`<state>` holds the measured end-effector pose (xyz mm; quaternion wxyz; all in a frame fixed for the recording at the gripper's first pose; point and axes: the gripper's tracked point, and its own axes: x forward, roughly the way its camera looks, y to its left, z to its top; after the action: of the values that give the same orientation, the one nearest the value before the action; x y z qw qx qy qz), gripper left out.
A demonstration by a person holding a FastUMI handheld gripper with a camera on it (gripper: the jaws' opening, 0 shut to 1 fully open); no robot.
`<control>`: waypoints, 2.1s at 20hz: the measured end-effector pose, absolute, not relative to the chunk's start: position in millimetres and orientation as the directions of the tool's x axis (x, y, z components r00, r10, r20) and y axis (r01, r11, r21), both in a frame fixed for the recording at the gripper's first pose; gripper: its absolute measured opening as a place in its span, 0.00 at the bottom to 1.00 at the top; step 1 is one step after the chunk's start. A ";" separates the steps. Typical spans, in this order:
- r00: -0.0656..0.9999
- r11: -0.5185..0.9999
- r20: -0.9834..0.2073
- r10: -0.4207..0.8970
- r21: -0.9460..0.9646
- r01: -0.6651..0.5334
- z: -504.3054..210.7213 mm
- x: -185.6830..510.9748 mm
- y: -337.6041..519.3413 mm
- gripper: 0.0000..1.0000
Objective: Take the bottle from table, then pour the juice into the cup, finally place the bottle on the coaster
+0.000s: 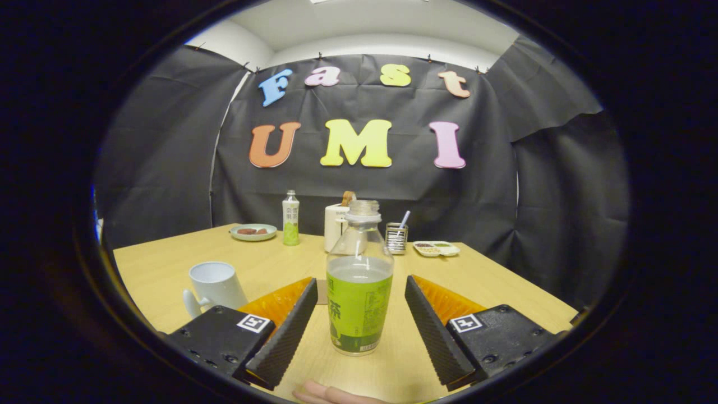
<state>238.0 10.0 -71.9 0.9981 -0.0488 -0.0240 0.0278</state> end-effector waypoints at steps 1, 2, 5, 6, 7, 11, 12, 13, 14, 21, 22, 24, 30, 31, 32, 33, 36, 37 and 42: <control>0.998 0.993 0.040 0.054 -0.104 -0.050 -72.5 243.4 11.4 1.00; 0.998 0.993 0.029 0.053 -0.107 -0.049 -76.6 248.1 13.0 1.00; 1.000 0.994 0.010 0.028 -0.102 -0.027 -79.5 260.3 13.2 1.00; 1.000 0.995 0.012 0.015 -0.096 -0.014 -78.8 263.6 10.9 1.00; 1.000 0.996 0.014 0.008 -0.092 -0.006 -77.0 266.4 11.1 1.00; 0.999 0.996 0.028 0.017 -0.093 -0.014 -72.0 274.6 13.5 1.00; 0.999 0.996 0.036 0.032 -0.088 -0.029 -69.9 275.3 16.3 1.00; 0.999 0.995 0.030 0.041 -0.088 -0.038 -70.6 277.7 17.0 0.99; 0.998 0.995 0.024 0.053 -0.083 -0.051 -71.2 266.4 20.0 0.80; 0.998 0.984 0.054 -0.043 -0.171 0.052 -56.9 256.1 5.6 0.79; 0.998 0.980 0.049 -0.050 -0.190 0.059 -54.5 254.9 4.8 0.80; 0.998 0.972 0.035 -0.055 -0.228 0.061 -49.0 250.7 4.1 0.80; 0.991 0.915 0.054 -0.122 -0.380 0.133 -16.9 236.5 -9.0 0.80; 0.990 0.899 0.056 -0.129 -0.414 0.141 -13.5 235.3 -8.4 0.80; 0.986 0.876 0.074 -0.149 -0.452 0.167 -6.5 233.1 -12.2 0.80; 0.982 0.857 0.100 -0.163 -0.478 0.191 1.4 232.7 -14.2 0.80; 0.972 0.783 0.144 -0.185 -0.577 0.234 15.4 234.3 -13.4 0.80; 0.969 0.759 0.150 -0.199 -0.602 0.249 16.9 235.6 -12.8 0.80; 0.947 0.615 0.240 -0.215 -0.719 0.322 29.7 234.3 -3.6 0.80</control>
<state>234.3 -3.6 29.7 0.8963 -0.4122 -0.0652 -0.1499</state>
